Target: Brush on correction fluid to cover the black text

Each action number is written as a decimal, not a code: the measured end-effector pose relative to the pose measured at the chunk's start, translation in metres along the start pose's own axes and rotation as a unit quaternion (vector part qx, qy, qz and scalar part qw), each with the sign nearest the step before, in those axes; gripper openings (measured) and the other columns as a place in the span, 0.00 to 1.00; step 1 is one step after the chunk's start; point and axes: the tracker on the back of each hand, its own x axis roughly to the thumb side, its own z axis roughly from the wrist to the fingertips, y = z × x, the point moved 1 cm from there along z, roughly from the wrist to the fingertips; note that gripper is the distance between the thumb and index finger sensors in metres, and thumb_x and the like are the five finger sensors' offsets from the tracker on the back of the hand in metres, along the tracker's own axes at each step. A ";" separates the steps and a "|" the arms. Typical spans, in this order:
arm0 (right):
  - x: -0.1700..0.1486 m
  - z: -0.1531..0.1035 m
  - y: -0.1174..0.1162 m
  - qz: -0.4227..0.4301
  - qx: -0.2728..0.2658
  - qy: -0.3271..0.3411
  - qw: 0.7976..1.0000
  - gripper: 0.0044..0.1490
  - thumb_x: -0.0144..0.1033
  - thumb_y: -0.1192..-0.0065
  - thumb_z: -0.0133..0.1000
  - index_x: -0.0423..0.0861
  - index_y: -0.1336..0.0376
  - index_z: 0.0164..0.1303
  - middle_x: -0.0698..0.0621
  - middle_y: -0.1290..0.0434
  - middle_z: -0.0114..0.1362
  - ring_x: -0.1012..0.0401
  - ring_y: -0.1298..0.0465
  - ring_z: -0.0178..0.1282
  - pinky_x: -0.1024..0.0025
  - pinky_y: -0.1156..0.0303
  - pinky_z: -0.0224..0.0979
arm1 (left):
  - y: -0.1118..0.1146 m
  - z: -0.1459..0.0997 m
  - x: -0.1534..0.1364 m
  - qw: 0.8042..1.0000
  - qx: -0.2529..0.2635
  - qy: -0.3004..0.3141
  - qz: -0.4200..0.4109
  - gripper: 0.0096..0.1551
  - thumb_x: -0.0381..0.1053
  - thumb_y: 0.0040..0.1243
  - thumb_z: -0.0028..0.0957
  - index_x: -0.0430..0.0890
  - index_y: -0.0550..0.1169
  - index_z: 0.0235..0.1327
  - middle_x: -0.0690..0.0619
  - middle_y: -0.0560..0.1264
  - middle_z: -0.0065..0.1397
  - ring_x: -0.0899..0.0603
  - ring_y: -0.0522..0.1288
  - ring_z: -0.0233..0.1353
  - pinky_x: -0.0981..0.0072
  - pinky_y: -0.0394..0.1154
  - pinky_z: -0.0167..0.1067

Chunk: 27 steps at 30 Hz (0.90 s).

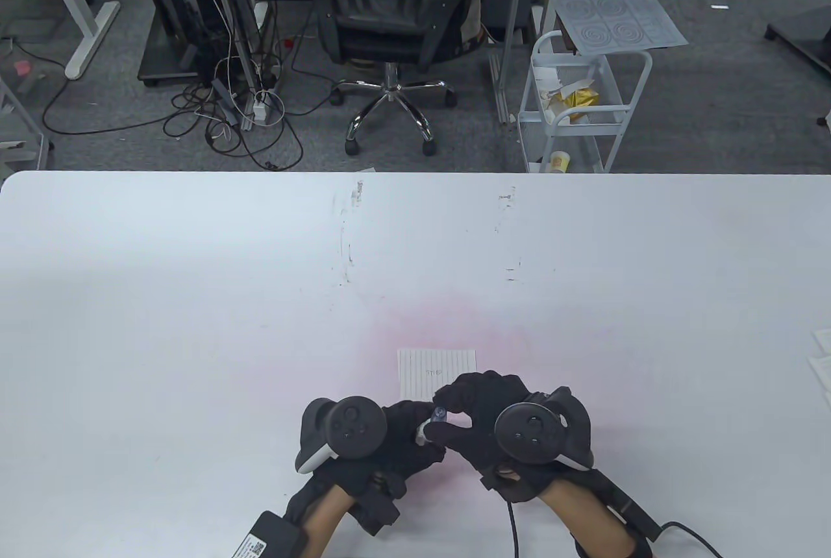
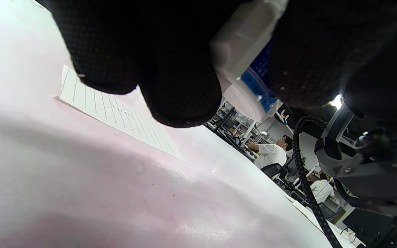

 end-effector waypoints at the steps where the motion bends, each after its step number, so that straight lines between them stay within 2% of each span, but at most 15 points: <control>1: 0.001 -0.001 0.000 0.002 -0.004 -0.002 1.000 0.33 0.63 0.30 0.40 0.50 0.27 0.45 0.51 0.21 0.49 0.53 0.16 0.42 0.49 0.24 0.54 | 0.000 0.000 0.000 1.000 0.001 -0.002 0.000 0.35 0.60 0.76 0.36 0.48 0.79 0.56 0.47 0.84 0.57 0.51 0.90 0.45 0.58 0.84 0.51; 7: 0.006 -0.004 -0.003 0.014 -0.016 -0.003 1.000 0.32 0.60 0.28 0.40 0.48 0.27 0.45 0.49 0.21 0.48 0.53 0.16 0.40 0.49 0.24 0.53 | 0.002 -0.001 0.001 1.000 0.014 -0.011 -0.007 0.35 0.61 0.75 0.37 0.48 0.79 0.57 0.46 0.84 0.57 0.50 0.90 0.45 0.57 0.84 0.51; 11: 0.011 -0.004 -0.004 0.001 -0.006 0.012 1.000 0.31 0.57 0.29 0.41 0.47 0.27 0.45 0.48 0.21 0.48 0.52 0.17 0.40 0.48 0.24 0.53 | 0.002 0.000 0.002 1.000 0.008 -0.006 -0.003 0.34 0.60 0.76 0.36 0.48 0.80 0.55 0.46 0.84 0.56 0.50 0.90 0.44 0.57 0.85 0.50; 16: 0.012 0.000 -0.005 0.017 0.047 0.056 0.997 0.30 0.54 0.30 0.43 0.46 0.28 0.49 0.46 0.22 0.52 0.50 0.17 0.45 0.46 0.26 0.57 | 0.002 0.000 0.000 1.000 -0.013 0.003 -0.012 0.34 0.60 0.77 0.35 0.49 0.81 0.55 0.46 0.84 0.57 0.49 0.90 0.45 0.56 0.84 0.51; 19: 0.006 0.001 -0.005 0.036 0.090 0.036 0.995 0.30 0.53 0.33 0.46 0.48 0.30 0.53 0.48 0.24 0.57 0.49 0.19 0.51 0.46 0.28 0.61 | 0.002 0.000 0.001 1.000 -0.012 0.002 0.002 0.34 0.60 0.77 0.35 0.49 0.81 0.55 0.46 0.85 0.56 0.49 0.90 0.45 0.56 0.84 0.51; 20: 0.005 0.001 -0.005 0.035 0.085 0.029 0.995 0.31 0.54 0.33 0.46 0.49 0.30 0.55 0.48 0.25 0.59 0.48 0.19 0.53 0.45 0.28 0.62 | 0.001 0.000 0.001 1.000 -0.009 0.001 0.002 0.34 0.61 0.77 0.35 0.49 0.81 0.55 0.47 0.85 0.56 0.49 0.90 0.45 0.57 0.84 0.51; 23: 0.004 -0.001 -0.003 0.002 0.045 0.010 0.999 0.40 0.65 0.32 0.41 0.49 0.31 0.56 0.49 0.26 0.59 0.48 0.19 0.53 0.45 0.28 0.62 | 0.001 -0.001 0.001 1.000 -0.002 -0.004 0.002 0.34 0.61 0.77 0.35 0.49 0.81 0.55 0.46 0.85 0.56 0.49 0.90 0.44 0.57 0.84 0.51; 25: 0.006 -0.004 -0.002 -0.016 0.012 -0.007 1.000 0.39 0.67 0.31 0.40 0.49 0.30 0.52 0.49 0.24 0.55 0.50 0.18 0.49 0.47 0.27 0.59 | 0.001 -0.001 0.002 1.000 0.000 -0.005 0.017 0.34 0.61 0.77 0.35 0.49 0.81 0.54 0.47 0.85 0.56 0.50 0.90 0.44 0.57 0.85 0.50; 27: 0.009 -0.006 -0.003 -0.021 -0.016 -0.017 1.000 0.34 0.64 0.29 0.39 0.50 0.27 0.45 0.50 0.22 0.49 0.52 0.17 0.42 0.48 0.25 0.55 | 0.002 0.000 0.002 1.000 0.000 -0.007 0.022 0.34 0.61 0.77 0.35 0.49 0.82 0.54 0.47 0.85 0.55 0.50 0.90 0.44 0.57 0.85 0.50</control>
